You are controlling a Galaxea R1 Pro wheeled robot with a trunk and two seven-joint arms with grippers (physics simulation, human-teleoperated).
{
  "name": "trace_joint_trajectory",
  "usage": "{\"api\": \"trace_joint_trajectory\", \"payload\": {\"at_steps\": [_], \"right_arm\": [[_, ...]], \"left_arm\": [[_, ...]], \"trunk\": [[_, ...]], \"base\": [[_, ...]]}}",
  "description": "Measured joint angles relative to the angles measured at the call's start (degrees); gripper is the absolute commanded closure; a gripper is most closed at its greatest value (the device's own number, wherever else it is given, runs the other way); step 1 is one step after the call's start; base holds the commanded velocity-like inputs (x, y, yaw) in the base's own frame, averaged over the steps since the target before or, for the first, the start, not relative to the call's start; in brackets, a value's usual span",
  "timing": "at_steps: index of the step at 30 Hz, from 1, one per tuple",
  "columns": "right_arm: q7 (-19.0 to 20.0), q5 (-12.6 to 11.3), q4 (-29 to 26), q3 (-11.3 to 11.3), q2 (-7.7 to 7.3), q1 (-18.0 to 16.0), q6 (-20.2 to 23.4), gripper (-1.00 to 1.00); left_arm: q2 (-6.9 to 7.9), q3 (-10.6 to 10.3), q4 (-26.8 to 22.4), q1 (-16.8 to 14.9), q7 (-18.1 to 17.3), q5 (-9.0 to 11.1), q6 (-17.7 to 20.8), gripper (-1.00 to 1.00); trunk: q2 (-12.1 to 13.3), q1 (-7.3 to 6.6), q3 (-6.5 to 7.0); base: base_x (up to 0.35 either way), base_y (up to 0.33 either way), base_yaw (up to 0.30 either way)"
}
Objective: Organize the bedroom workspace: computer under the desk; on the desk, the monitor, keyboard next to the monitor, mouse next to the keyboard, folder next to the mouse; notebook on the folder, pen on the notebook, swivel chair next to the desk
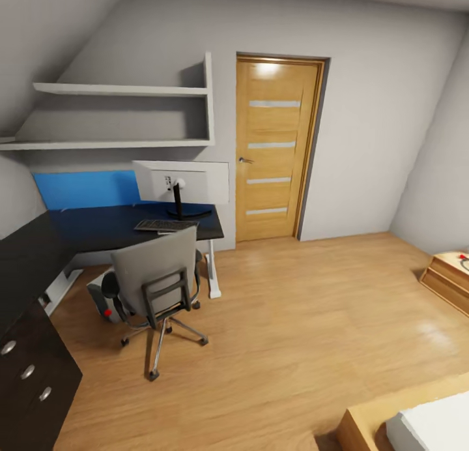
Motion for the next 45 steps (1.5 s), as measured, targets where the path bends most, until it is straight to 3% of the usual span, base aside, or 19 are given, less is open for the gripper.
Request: {"api": "trace_joint_trajectory", "payload": {"at_steps": [8,17,29,45], "right_arm": [[0.0,-0.1,0.0,-0.1,0.00,0.0,-0.2,-1.00],[0.0,-0.2,-0.1,-0.3,-0.09,0.0,-0.5,-1.00],[0.0,-0.1,-0.1,-0.2,-0.27,0.0,-0.7,-1.00],[0.0,-0.1,-0.1,-0.2,-0.30,0.0,-0.7,-1.00]], "left_arm": [[-0.11,0.0,0.0,0.0,-0.1,-0.1,0.0,-1.00],[-0.20,0.0,0.0,0.0,-0.1,-0.1,0.1,-1.00],[-0.12,0.0,0.0,0.0,-0.1,-0.1,0.1,-1.00],[-0.20,0.0,-0.1,0.0,-0.2,-0.1,-0.3,-1.00]], "trunk": [[0.0,-0.01,-0.22],[0.0,0.00,-0.27],[0.0,-0.01,-0.27],[0.0,0.00,-0.27]], "base": [[0.292,-0.160,0.270],[0.296,-0.199,0.027],[0.303,-0.079,-0.225],[0.104,0.000,-0.261]]}}
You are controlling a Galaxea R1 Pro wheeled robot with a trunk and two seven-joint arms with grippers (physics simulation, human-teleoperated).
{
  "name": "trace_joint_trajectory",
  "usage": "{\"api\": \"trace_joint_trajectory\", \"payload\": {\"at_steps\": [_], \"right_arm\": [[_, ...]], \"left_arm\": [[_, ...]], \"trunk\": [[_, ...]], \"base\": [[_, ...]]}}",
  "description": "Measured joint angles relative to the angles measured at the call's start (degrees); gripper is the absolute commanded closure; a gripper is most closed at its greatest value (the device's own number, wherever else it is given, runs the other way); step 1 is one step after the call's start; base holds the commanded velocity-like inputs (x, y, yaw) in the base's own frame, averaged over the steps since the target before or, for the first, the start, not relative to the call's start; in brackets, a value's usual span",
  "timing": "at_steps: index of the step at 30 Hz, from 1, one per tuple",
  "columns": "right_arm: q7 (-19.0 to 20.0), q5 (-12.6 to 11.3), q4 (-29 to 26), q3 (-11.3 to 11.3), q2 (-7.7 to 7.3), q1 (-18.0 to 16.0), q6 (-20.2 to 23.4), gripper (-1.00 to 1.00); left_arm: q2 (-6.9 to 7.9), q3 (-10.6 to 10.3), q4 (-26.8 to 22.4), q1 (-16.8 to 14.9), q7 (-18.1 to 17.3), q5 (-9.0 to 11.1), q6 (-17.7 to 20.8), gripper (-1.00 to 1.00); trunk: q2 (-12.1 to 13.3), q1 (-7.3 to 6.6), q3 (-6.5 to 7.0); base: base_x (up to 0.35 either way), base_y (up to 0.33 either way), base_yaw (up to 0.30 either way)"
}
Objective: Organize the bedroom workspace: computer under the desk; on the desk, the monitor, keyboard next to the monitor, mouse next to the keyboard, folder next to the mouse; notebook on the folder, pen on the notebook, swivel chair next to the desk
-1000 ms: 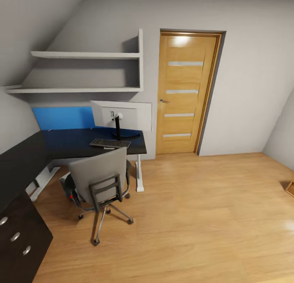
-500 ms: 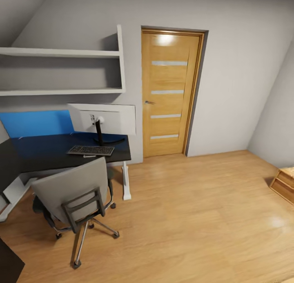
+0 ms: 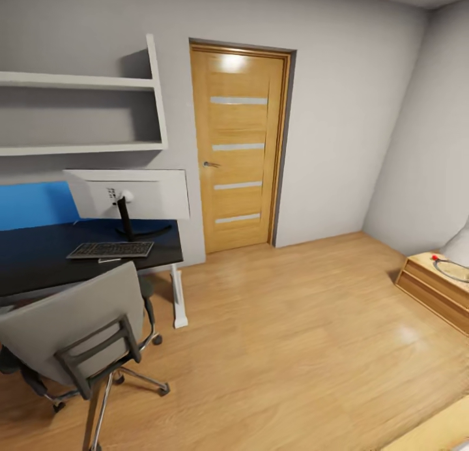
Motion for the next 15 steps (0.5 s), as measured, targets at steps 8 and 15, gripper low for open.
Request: {"api": "trace_joint_trajectory", "payload": {"at_steps": [8,15], "right_arm": [[0.0,0.0,0.0,0.0,0.00,0.0,0.0,-1.00],[0.0,0.0,0.0,0.0,0.06,0.0,0.1,-1.00]], "left_arm": [[-0.03,-0.1,-0.1,0.0,0.1,0.0,0.2,-1.00],[-0.07,0.0,-0.1,0.0,0.1,0.0,0.2,-1.00]], "trunk": [[0.0,-0.01,0.00],[0.0,-0.01,-0.01]], "base": [[0.305,0.000,-0.264],[0.325,0.005,-0.262]]}}
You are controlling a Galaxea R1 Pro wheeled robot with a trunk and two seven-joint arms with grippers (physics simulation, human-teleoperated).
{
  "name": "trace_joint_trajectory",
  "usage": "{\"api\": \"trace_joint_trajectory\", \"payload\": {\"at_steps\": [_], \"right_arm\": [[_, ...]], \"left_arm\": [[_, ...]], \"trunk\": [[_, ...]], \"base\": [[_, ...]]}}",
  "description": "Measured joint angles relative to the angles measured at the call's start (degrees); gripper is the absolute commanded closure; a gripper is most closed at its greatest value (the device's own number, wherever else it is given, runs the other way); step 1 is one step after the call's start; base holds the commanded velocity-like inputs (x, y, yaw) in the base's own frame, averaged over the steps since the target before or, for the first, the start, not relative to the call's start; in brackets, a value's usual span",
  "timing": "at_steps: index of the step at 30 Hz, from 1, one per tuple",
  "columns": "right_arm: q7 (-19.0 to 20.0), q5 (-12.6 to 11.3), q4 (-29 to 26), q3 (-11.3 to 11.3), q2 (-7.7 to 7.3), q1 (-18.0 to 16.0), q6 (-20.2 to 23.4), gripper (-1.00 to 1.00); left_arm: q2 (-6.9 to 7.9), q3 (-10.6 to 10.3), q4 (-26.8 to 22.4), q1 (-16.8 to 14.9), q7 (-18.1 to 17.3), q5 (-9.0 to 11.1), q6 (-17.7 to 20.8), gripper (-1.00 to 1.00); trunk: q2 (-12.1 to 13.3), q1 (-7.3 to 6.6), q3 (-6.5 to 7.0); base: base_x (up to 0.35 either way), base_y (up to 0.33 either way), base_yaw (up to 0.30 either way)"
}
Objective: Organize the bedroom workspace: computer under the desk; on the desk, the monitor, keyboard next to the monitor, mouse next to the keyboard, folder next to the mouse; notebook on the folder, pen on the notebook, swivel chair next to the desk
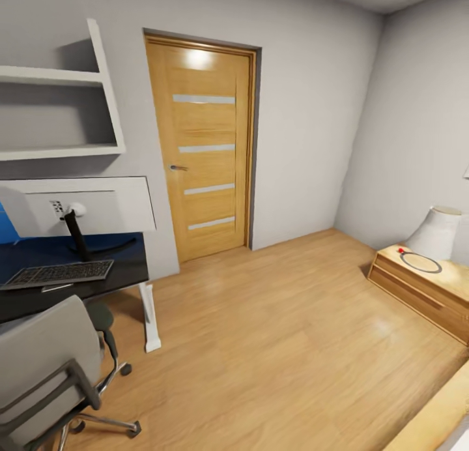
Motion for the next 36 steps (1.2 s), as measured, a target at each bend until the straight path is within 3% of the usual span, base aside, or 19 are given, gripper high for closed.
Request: {"api": "trace_joint_trajectory", "payload": {"at_steps": [8,24,36], "right_arm": [[0.0,0.0,0.0,0.0,0.07,0.0,0.0,-1.00],[0.0,0.1,0.0,0.0,0.06,0.0,0.0,-1.00],[0.0,0.1,0.0,0.0,-0.03,0.0,-0.1,-1.00]], "left_arm": [[0.06,0.0,0.0,0.0,0.0,0.0,0.1,-1.00],[0.02,0.0,0.0,0.0,-0.1,0.0,0.1,-1.00],[-0.01,-0.1,-0.1,0.0,0.0,-0.6,0.1,-1.00]], "trunk": [[0.0,0.00,-0.28],[0.0,0.00,-0.65],[0.0,0.00,-0.66]], "base": [[0.326,0.108,-0.166],[0.304,0.200,-0.012],[0.324,0.031,0.000]]}}
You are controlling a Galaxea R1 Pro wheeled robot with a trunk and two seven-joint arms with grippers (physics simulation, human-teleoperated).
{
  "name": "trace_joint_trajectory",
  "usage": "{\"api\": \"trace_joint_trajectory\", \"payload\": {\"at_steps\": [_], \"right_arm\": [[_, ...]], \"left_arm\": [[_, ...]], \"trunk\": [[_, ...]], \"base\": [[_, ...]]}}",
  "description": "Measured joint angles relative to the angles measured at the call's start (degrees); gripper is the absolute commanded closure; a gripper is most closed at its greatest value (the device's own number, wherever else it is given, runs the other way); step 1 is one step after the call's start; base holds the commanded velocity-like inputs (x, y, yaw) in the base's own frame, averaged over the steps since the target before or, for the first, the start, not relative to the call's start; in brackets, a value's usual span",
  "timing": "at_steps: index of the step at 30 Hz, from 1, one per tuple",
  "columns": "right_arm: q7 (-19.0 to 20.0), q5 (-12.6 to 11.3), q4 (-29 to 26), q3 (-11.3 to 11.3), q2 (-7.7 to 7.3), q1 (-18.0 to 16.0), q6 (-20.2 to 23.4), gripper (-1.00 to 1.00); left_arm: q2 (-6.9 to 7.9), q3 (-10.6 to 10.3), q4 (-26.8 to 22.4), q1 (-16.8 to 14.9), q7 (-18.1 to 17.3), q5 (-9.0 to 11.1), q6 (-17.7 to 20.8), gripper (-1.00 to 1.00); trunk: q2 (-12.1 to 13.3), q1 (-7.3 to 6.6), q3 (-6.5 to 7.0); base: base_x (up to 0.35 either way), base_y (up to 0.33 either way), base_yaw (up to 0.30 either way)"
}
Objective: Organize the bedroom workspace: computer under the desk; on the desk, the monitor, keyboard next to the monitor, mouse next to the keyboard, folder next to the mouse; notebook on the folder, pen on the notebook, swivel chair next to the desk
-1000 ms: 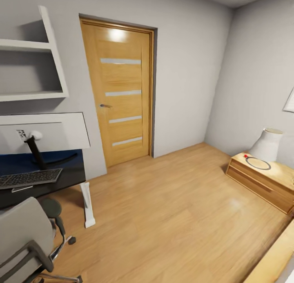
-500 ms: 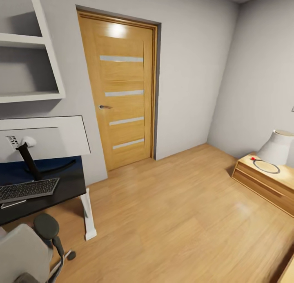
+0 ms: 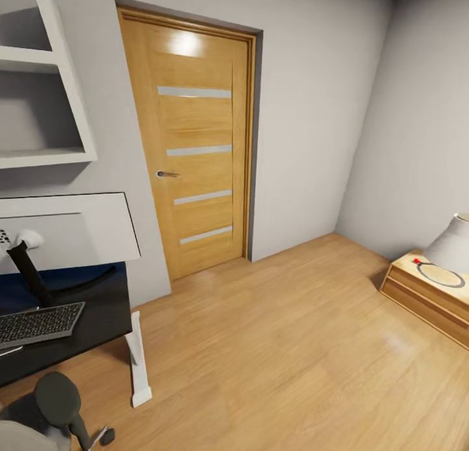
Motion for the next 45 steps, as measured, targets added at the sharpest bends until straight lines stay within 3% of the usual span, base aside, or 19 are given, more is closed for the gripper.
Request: {"api": "trace_joint_trajectory", "payload": {"at_steps": [9,45], "right_arm": [[0.0,0.0,0.0,0.0,-0.01,0.0,0.0,-1.00],[0.0,-0.1,0.0,0.0,-0.01,0.0,0.0,-1.00]], "left_arm": [[0.00,0.1,0.0,0.0,0.3,-5.0,0.0,-1.00],[0.08,0.1,0.0,0.0,0.3,-5.6,0.0,-1.00]], "trunk": [[0.0,0.00,0.00],[0.0,0.00,0.00]], "base": [[0.330,0.001,0.000],[0.330,0.000,0.000]]}}
